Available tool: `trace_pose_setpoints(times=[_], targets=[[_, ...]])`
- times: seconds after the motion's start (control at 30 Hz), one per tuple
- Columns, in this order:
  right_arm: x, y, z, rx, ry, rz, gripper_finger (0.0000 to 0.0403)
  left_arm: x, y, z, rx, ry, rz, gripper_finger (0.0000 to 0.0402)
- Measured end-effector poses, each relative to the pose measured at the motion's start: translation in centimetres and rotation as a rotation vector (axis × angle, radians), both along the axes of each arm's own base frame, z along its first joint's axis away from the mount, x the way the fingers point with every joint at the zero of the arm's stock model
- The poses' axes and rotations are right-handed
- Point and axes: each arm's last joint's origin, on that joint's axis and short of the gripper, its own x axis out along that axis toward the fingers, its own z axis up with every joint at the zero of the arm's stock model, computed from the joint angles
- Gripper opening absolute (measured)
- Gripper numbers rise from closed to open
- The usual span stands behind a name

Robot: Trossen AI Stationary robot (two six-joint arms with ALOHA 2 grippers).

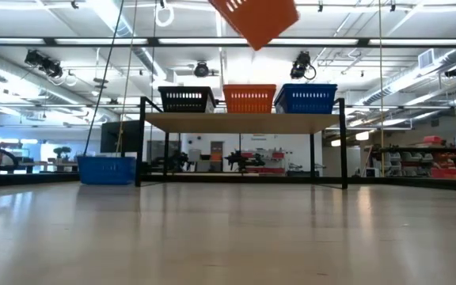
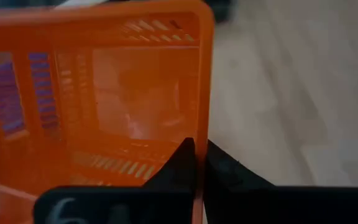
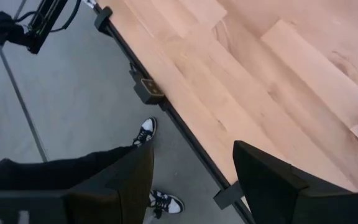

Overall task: Stack baskets on shelf by color
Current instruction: Stack the orange bin on top of the orange bin on the shelf

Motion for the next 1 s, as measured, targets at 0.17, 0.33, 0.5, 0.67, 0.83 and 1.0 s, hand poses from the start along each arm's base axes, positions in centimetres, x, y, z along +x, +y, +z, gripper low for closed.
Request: trace_pose_setpoints(times=[0.17, 0.33, 0.5, 0.67, 0.83, 1.0], targets=[[1.0, -0.9, 0.0, -0.024, -0.002, -0.014, 0.0226, 0.4, 4.4, 1.7, 0.015, -0.059, 0.141, 0.0012], [2.1, -1.9, 0.0, -0.05, -0.008, -0.024, 0.0226, 0.3, 8.1, 2.3, 0.055, -0.067, 0.207, 0.0013], [3.0, -2.8, 0.0, -0.076, -0.012, -0.025, 0.0226, 0.2, 11.3, 2.5, 0.077, -0.075, 0.257, 0.0014], [3.8, -3.6, 0.0, -0.123, -0.02, 0.009, 0.0226, 1.0, 13.5, 1.8, 0.056, -0.092, 0.29, 0.0014], [4.7, -4.5, 0.0, -0.165, -0.03, 0.027, 0.0226, 2.2, 14.2, -0.1, 0.032, -0.024, 0.279, 0.0015], [5.4, -5.1, 0.2, -0.171, -0.07, -0.033, 0.0226, 2.8, 14.3, -1.1, 0.034, 0.01, 0.281, 0.0015]])
